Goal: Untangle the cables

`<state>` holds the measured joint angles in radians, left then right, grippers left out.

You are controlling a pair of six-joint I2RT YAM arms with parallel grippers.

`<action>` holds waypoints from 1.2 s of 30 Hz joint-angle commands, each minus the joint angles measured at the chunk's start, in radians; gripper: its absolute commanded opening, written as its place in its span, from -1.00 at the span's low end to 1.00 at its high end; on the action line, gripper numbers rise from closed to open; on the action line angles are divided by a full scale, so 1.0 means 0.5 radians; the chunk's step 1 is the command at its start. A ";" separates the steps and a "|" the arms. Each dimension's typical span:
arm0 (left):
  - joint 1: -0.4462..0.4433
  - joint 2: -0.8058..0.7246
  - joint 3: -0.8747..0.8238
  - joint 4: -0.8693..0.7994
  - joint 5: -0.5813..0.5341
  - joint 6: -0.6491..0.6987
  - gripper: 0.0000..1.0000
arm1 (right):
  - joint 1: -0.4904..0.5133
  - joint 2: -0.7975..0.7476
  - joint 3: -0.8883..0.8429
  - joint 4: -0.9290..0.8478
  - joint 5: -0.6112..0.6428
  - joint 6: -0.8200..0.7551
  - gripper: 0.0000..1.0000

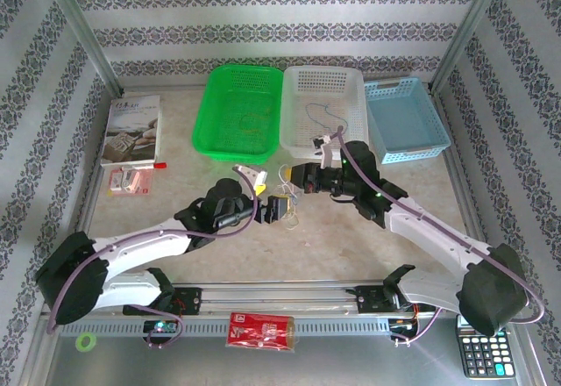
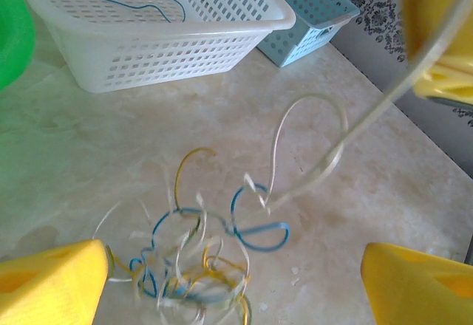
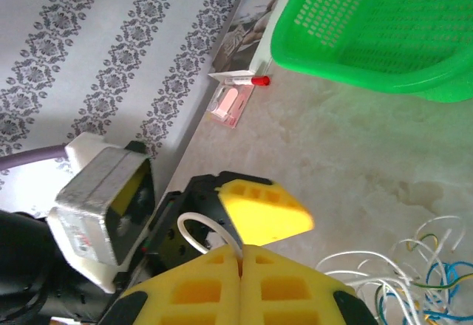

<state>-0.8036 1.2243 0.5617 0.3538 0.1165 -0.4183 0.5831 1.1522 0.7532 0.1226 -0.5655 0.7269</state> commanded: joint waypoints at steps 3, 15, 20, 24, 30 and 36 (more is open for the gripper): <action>0.006 0.139 0.113 0.204 0.024 0.086 0.76 | 0.062 -0.094 0.105 -0.012 0.020 0.013 -1.00; 0.027 0.334 -0.072 0.441 0.071 0.009 -0.43 | -0.015 -0.194 0.331 -0.130 0.097 -0.037 -1.00; 0.030 0.351 -0.183 0.501 0.046 -0.033 -0.53 | -0.160 -0.204 0.496 -0.088 0.045 0.034 -1.00; 0.030 0.381 -0.227 0.550 0.044 -0.057 -0.55 | -0.224 -0.198 0.610 -0.038 0.007 0.100 -1.00; 0.030 0.413 -0.248 0.594 0.051 -0.076 -0.53 | -0.250 -0.202 0.704 -0.032 0.014 0.123 -1.00; 0.032 0.322 -0.241 0.560 0.071 -0.086 -0.19 | -0.253 -0.194 0.691 -0.026 0.002 0.141 -1.00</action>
<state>-0.7967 1.4212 0.4469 0.5987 0.1463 -0.4511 0.4664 1.0691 1.0779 0.0711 -0.5442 0.7845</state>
